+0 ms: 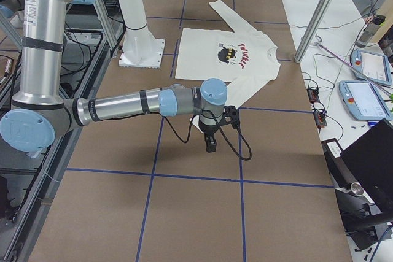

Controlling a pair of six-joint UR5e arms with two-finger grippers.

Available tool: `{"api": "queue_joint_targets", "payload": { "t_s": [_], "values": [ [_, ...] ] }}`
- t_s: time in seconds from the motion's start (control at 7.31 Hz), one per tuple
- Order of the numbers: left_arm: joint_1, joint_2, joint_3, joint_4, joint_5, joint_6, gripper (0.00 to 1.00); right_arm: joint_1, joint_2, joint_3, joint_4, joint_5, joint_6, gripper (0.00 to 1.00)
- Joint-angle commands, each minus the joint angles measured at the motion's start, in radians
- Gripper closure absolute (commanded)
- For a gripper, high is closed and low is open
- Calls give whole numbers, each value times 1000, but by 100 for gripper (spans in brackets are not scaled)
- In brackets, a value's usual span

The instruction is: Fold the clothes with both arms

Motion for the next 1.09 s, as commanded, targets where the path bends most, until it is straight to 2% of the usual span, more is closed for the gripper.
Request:
{"api": "queue_joint_targets", "payload": {
  "t_s": [0.0, 0.14, 0.27, 0.41, 0.55, 0.96],
  "values": [
    [8, 22, -2, -128, -22, -3, 0, -78, -10, -41, 127, 18, 63, 0],
    [8, 22, 4, -141, -20, -13, 0, -167, -2, -77, 259, 12, 235, 0],
    [8, 21, 4, -142, -20, -13, 0, -300, 4, -128, 475, -49, 475, 0],
    [8, 21, 3, -142, -20, -14, 0, -444, 10, -194, 718, -159, 746, 5],
    [8, 21, 6, -141, -19, -14, 0, -483, 39, -235, 818, -182, 913, 12],
    [8, 21, 3, -144, -20, -16, 0, -497, 39, -302, 834, -190, 933, 20]
  ]
}}
